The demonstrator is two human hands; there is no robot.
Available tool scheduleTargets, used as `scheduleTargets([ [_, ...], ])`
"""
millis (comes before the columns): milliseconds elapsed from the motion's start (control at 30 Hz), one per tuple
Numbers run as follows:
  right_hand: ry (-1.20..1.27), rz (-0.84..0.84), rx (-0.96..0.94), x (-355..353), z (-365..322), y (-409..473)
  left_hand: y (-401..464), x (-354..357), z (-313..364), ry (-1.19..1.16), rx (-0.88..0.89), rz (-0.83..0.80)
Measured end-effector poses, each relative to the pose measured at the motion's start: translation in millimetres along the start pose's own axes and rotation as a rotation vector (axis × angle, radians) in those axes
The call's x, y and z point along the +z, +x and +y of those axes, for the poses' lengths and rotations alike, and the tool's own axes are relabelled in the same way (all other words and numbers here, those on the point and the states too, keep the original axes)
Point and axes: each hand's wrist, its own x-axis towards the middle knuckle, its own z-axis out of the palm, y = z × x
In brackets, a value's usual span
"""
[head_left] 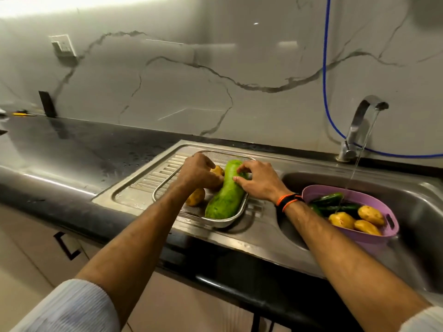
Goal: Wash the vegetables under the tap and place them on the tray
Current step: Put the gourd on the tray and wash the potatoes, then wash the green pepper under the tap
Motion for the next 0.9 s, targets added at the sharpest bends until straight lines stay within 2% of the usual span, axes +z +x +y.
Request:
scheduleTargets([
  [167, 0.008, -0.011, 0.01, 0, 0, -3, -5, 5, -10, 0.119, 0.018, -0.053],
  [400, 0.067, -0.008, 0.022, -10, -2, -10, -9, -1, -7, 0.092, 0.049, -0.026],
  [633, 0.144, 0.101, 0.136, -59, 32, -28, -11, 19, 48, 0.002, 0.189, 0.071],
  [900, 0.106, 0.111, 0.287, -114, 107, -64, -6, 83, 113, -0.014, 0.259, -0.038],
])
